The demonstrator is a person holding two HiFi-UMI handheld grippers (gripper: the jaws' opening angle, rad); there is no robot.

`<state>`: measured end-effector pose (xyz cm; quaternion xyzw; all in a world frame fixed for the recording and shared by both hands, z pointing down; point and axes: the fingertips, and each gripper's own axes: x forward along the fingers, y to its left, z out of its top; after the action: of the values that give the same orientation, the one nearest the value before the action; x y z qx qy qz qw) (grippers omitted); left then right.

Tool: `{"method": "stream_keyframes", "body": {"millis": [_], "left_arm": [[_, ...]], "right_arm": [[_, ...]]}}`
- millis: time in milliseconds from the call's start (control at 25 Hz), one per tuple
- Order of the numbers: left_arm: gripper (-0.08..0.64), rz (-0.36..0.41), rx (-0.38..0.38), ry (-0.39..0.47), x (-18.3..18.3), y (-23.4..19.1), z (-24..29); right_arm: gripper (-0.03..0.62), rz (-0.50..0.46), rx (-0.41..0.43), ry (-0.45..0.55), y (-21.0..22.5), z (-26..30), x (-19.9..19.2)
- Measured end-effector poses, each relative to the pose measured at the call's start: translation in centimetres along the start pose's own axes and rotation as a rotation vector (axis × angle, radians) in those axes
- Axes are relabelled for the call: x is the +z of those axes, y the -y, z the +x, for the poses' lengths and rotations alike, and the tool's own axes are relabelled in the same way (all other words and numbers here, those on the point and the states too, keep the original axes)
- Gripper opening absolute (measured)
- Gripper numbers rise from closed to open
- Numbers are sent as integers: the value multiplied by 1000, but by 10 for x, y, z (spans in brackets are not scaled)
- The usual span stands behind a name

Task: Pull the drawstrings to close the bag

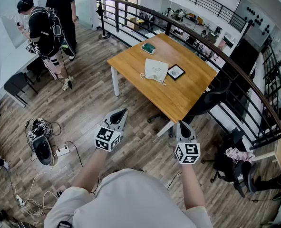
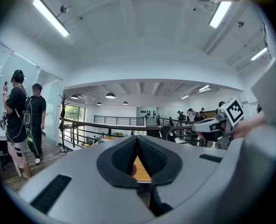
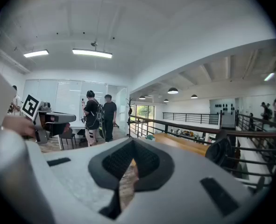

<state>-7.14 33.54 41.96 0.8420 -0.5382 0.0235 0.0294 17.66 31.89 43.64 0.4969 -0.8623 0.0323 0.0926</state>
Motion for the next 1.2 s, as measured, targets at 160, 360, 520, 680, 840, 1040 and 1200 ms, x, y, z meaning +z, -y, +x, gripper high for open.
{"method": "stream_keyframes", "body": {"millis": [160, 360, 520, 680, 840, 1040, 1200], "left_arm": [[-6, -5, -2, 1, -1, 2, -2], [-6, -8, -3, 1, -1, 3, -1], [-6, -10, -3, 1, -2, 8, 0], [-6, -10, 4, -3, -5, 13, -1], [-6, -14, 0, -2, -7, 17, -2], [-6, -17, -1, -6, -12, 25, 0], [18, -30, 2, -11, -17, 32, 3]], "right_arm": [[-5, -2, -1, 7, -2, -2, 0], [-5, -2, 0, 7, -1, -3, 0], [-5, 9, 4, 12, 2, -5, 0], [-5, 26, 16, 39, 2, -10, 0], [-5, 17, 21, 33, 2, -11, -5], [-5, 20, 4, 19, 11, -13, -12], [-5, 14, 16, 11, 16, -14, -17]]}}
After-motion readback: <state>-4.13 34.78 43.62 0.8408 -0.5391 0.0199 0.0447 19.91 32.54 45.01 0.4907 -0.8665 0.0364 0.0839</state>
